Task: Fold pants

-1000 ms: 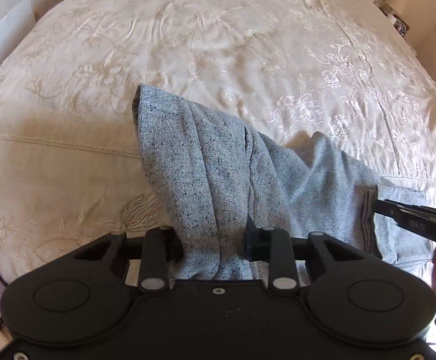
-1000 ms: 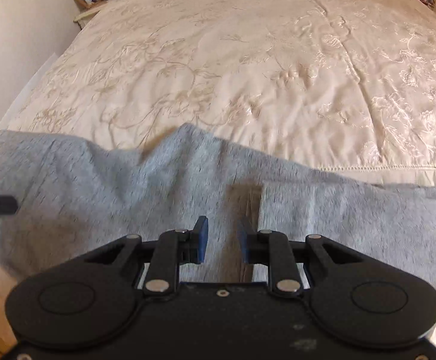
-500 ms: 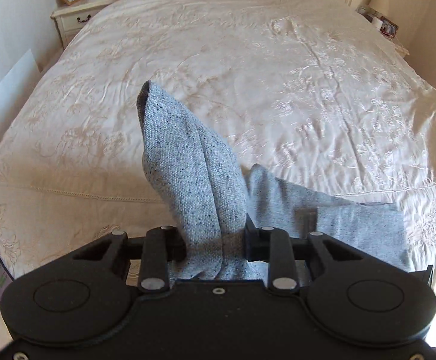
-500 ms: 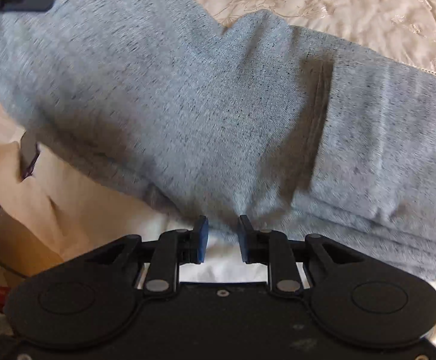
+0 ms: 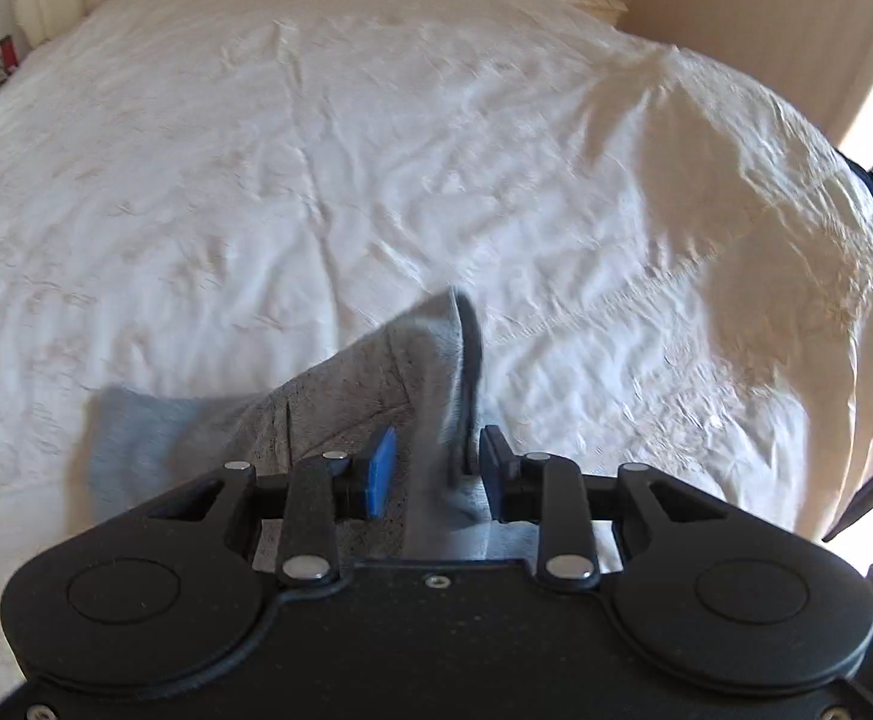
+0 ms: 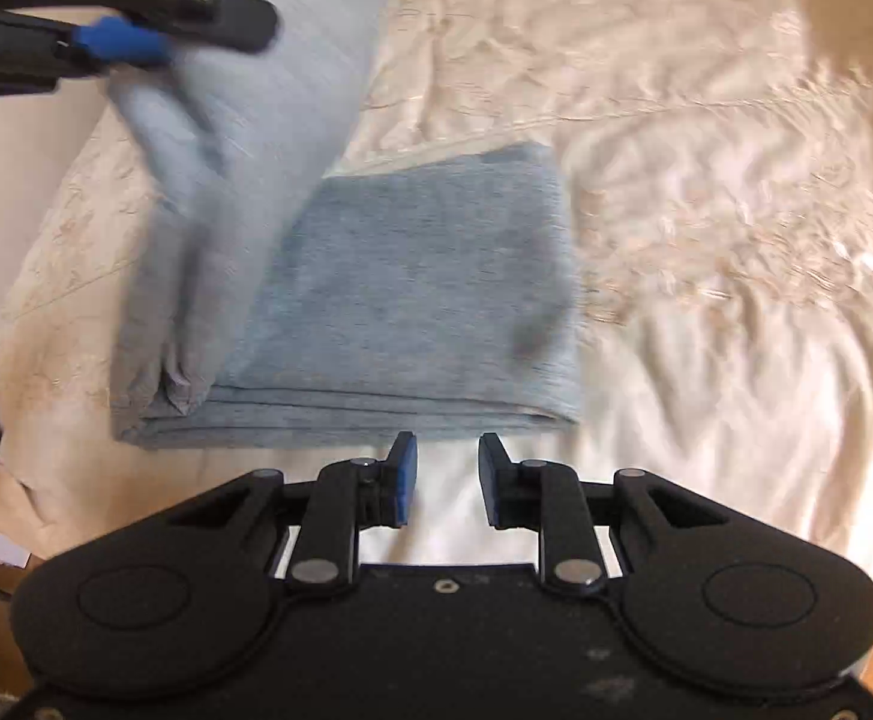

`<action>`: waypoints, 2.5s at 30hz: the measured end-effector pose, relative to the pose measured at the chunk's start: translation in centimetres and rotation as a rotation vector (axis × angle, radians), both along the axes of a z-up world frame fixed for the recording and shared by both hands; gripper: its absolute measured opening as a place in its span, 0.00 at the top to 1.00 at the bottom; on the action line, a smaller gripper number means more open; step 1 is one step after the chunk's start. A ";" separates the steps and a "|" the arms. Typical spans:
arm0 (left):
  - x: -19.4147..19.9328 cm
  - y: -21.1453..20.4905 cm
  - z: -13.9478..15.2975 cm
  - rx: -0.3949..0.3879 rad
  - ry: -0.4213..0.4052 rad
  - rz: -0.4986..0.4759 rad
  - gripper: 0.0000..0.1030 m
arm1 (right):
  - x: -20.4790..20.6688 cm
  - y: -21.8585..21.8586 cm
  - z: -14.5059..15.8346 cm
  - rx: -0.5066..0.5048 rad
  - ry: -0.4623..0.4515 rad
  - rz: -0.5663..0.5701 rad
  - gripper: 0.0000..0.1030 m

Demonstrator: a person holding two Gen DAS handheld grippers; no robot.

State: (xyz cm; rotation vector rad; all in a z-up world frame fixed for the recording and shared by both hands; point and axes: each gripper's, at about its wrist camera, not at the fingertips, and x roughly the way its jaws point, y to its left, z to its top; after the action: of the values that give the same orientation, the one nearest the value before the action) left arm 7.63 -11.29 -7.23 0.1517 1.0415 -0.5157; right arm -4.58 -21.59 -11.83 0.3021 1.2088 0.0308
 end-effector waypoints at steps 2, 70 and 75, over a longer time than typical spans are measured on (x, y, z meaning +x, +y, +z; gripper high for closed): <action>-0.5 -2.5 -2.6 0.040 0.073 -0.024 0.61 | -0.8 -2.0 -0.2 -0.023 0.016 -0.026 0.74; 5.4 20.1 -2.0 -0.138 0.016 0.315 0.81 | 13.3 -4.6 2.2 0.314 -0.176 -0.015 0.81; 9.9 25.2 0.7 -0.137 -0.031 0.367 0.80 | 20.6 -0.9 4.4 0.344 -0.222 0.060 0.81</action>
State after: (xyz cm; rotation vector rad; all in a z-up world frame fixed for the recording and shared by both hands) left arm 17.54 13.88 -6.50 -0.1512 0.9727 -0.2493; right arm 15.98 -22.48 -7.40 0.5485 0.9887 0.3195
